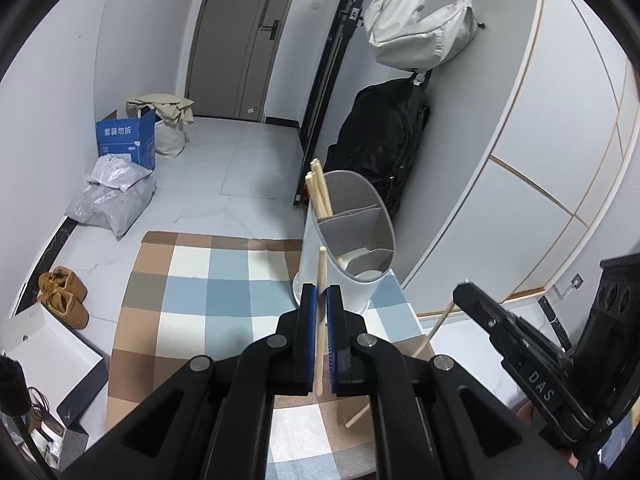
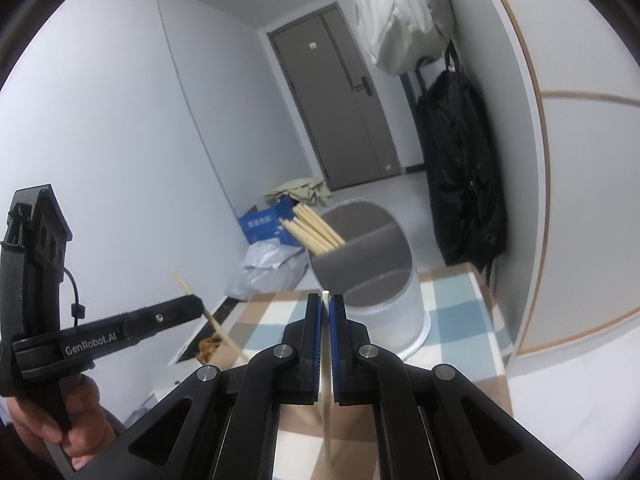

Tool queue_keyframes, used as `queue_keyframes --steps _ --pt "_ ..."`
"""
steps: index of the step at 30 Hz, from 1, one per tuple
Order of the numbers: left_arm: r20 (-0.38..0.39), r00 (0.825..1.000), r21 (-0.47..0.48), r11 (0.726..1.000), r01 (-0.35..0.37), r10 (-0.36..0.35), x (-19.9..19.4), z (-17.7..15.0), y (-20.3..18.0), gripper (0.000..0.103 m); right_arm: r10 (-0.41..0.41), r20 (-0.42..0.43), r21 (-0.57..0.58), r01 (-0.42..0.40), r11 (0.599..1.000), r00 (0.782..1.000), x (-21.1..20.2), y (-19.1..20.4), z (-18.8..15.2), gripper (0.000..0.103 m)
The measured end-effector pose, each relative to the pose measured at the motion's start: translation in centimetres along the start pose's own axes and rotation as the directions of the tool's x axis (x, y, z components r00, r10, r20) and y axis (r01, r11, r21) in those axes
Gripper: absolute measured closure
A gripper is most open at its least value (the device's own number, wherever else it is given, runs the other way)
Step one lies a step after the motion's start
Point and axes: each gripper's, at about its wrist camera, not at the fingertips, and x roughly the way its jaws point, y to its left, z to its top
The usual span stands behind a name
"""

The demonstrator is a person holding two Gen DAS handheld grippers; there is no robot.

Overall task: Organize utensils
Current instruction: 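Carry both held chopsticks up over the white utensil holder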

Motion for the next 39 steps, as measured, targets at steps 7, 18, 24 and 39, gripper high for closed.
queue_keyframes --steps 7,18,24,39 --pt "0.019 0.999 0.013 0.999 0.037 -0.037 -0.7 0.9 -0.7 0.102 0.015 0.054 -0.067 -0.011 0.998 0.998 -1.0 1.2 2.3 0.1" --pt "0.038 0.994 -0.02 0.994 0.108 -0.107 -1.2 4.7 -1.8 0.102 0.029 0.13 -0.152 -0.008 0.988 0.991 -2.6 2.0 7.7 0.1" --pt "0.054 0.99 -0.055 0.99 0.131 -0.128 -0.6 7.2 -2.1 0.102 0.043 0.154 -0.18 -0.015 0.984 0.987 -2.0 2.4 11.0 0.1" --pt "0.094 0.988 -0.104 0.986 0.132 -0.122 1.5 13.6 -1.1 0.102 0.083 0.174 -0.267 -0.034 0.963 0.981 1.9 3.6 17.6 0.1"
